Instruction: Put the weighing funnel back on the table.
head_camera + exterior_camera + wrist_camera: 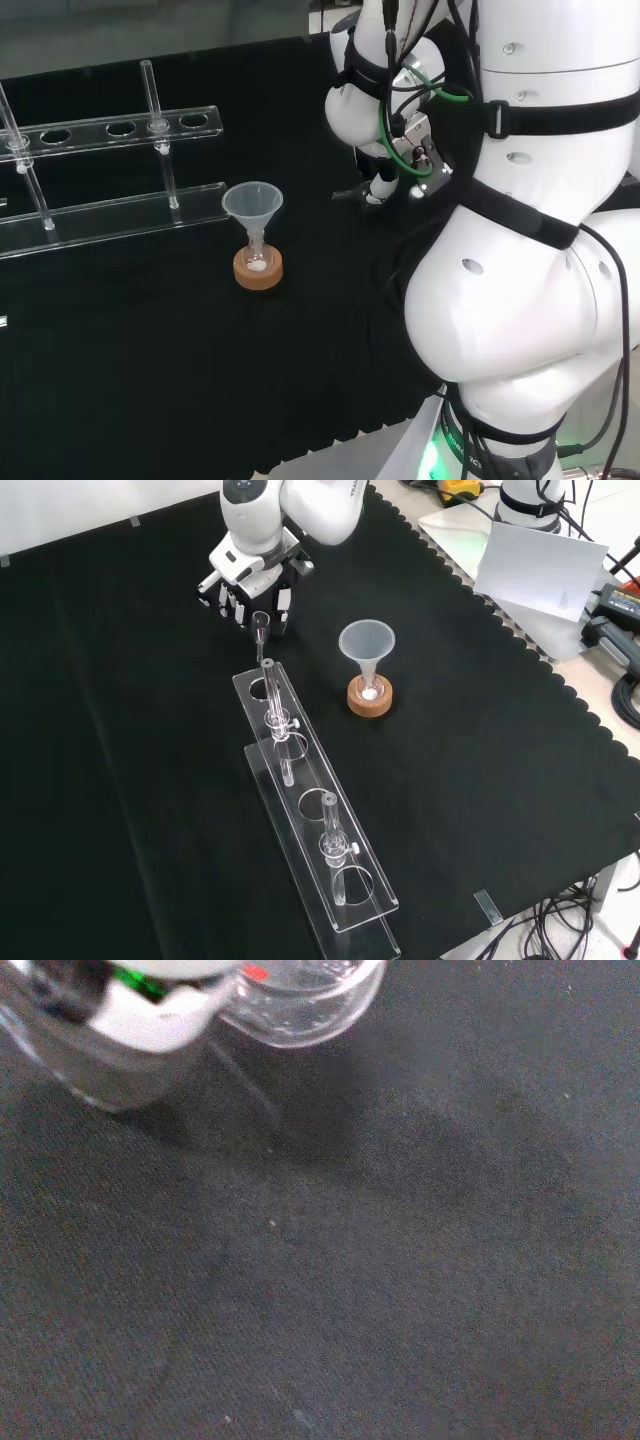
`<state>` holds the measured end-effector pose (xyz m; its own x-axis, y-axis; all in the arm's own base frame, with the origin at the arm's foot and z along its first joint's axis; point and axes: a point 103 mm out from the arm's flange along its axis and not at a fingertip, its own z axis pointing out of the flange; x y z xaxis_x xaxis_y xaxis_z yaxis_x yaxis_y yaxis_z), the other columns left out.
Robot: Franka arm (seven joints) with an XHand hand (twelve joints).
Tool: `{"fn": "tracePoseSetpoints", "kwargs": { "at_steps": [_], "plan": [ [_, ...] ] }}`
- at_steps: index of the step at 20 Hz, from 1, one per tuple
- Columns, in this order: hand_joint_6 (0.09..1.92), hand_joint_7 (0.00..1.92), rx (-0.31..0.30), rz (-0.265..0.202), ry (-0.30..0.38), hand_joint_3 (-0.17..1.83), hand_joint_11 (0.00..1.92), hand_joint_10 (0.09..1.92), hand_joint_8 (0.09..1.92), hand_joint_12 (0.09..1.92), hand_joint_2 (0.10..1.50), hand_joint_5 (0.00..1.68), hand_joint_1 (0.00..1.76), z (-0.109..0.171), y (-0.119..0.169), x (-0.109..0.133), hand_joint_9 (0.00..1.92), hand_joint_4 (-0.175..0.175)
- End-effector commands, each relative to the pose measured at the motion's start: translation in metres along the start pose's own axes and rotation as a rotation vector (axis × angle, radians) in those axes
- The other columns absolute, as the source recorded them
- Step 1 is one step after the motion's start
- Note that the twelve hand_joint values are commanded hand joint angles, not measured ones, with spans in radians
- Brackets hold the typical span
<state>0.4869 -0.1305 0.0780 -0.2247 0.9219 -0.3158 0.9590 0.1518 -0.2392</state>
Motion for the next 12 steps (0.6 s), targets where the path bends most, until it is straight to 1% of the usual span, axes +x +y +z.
{"fn": "tracePoseSetpoints", "kwargs": {
  "at_steps": [1, 2, 4, 5, 7, 8, 10, 12],
  "plan": [
    [0.45, 1.41, 0.07, 0.027, -0.009, 0.48, 0.0, 0.11, 0.09, 1.56, 0.66, 1.09, 0.77, -0.006, -0.004, -0.02, 1.05, 0.171],
    [0.48, 1.36, 0.069, 0.031, -0.001, 0.49, 0.0, 0.11, 0.09, 1.56, 0.65, 1.03, 0.74, -0.007, -0.006, -0.022, 1.04, 0.162],
    [0.49, 1.2, 0.07, 0.038, 0.022, 0.49, 0.01, 0.1, 0.09, 1.57, 0.64, 0.77, 0.67, -0.016, -0.012, -0.027, 0.99, 0.113],
    [0.45, 1.11, 0.071, 0.039, 0.032, 0.47, 0.01, 0.09, 0.09, 1.57, 0.63, 0.65, 0.63, -0.02, -0.014, -0.029, 0.96, 0.092],
    [0.31, 0.96, 0.079, 0.04, 0.055, 0.4, 0.03, 0.09, 0.09, 1.56, 0.64, 0.5, 0.57, -0.03, -0.018, -0.03, 0.89, 0.066],
    [0.24, 0.88, 0.077, 0.038, 0.064, 0.37, 0.05, 0.09, 0.09, 1.56, 0.65, 0.45, 0.53, -0.035, -0.021, -0.03, 0.84, 0.058],
    [0.14, 0.8, 0.07, 0.035, 0.094, 0.31, 0.06, 0.1, 0.09, 1.56, 0.66, 0.41, 0.49, -0.047, -0.027, -0.031, 0.79, 0.051],
    [0.09, 0.75, 0.057, 0.027, 0.114, 0.28, 0.06, 0.11, 0.09, 1.56, 0.66, 0.38, 0.46, -0.059, -0.032, -0.032, 0.74, 0.048]
  ]
}}
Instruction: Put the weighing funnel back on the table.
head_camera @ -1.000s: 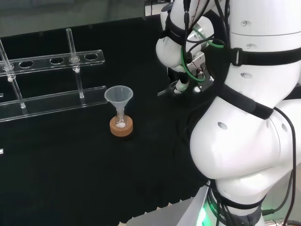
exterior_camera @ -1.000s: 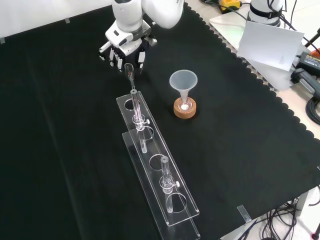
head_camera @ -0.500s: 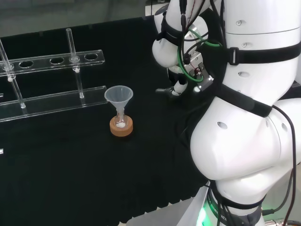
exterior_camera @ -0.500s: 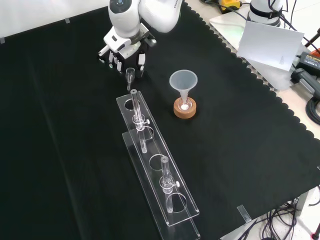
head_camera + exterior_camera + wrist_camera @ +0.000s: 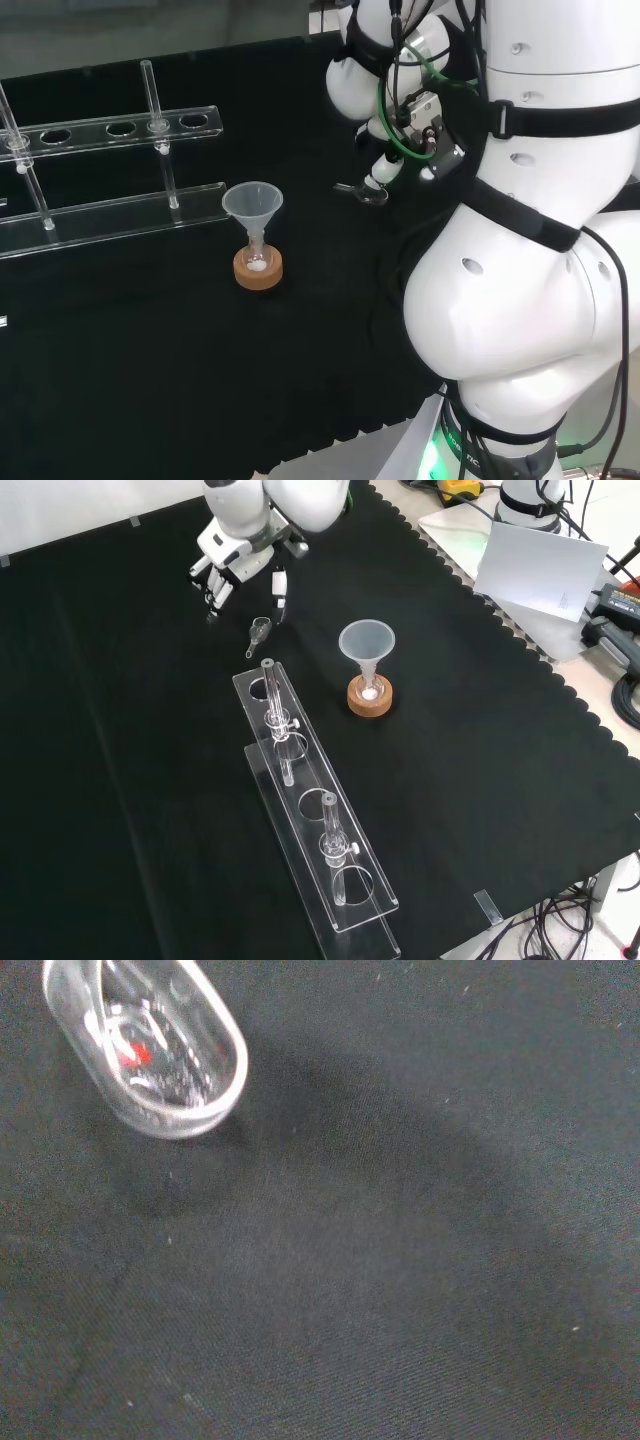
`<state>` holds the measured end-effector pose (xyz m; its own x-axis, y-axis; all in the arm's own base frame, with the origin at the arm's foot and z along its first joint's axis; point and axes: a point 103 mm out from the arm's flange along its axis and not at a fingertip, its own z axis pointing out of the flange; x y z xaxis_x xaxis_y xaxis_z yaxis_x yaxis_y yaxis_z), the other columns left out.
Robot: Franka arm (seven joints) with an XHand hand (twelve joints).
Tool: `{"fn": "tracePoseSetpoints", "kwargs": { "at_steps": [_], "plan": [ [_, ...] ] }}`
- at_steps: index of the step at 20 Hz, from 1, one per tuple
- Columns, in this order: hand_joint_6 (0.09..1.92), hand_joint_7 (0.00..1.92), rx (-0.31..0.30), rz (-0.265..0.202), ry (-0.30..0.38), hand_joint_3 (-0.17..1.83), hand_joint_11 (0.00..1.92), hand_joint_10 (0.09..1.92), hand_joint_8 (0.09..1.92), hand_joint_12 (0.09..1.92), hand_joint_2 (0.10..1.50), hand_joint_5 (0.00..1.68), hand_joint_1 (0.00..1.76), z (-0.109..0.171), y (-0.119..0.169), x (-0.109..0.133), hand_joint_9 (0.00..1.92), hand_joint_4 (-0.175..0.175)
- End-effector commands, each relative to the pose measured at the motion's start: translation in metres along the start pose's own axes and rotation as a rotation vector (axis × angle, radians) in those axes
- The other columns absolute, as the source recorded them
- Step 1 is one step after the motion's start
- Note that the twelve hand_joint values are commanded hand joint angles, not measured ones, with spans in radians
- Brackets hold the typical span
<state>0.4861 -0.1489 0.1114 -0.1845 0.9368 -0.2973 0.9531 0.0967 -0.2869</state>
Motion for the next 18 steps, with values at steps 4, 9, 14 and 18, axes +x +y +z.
{"fn": "tracePoseSetpoints", "kwargs": {
  "at_steps": [4, 9, 14, 18],
  "plan": [
    [0.09, 0.58, -0.037, -0.025, 0.119, 0.17, 0.0, 0.16, 0.09, 1.54, 0.67, 0.26, 0.36, -0.056, -0.031, -0.006, 0.53, 0.037],
    [0.09, 0.42, -0.082, -0.025, 0.146, 0.06, 0.0, 0.64, 0.09, 1.42, 0.69, 0.11, 0.27, -0.092, -0.037, 0.004, 0.15, 0.024],
    [0.09, 0.3, -0.125, -0.014, 0.172, 0.03, 0.0, 0.67, 0.09, 1.33, 0.67, 0.02, 0.2, -0.141, -0.056, 0.006, 0.01, 0.016],
    [0.09, 0.28, -0.155, -0.022, 0.18, 0.03, 0.0, 0.62, 0.09, 1.29, 0.68, 0.0, 0.21, -0.17, -0.06, 0.027, 0.0, 0.01]
  ]
}}
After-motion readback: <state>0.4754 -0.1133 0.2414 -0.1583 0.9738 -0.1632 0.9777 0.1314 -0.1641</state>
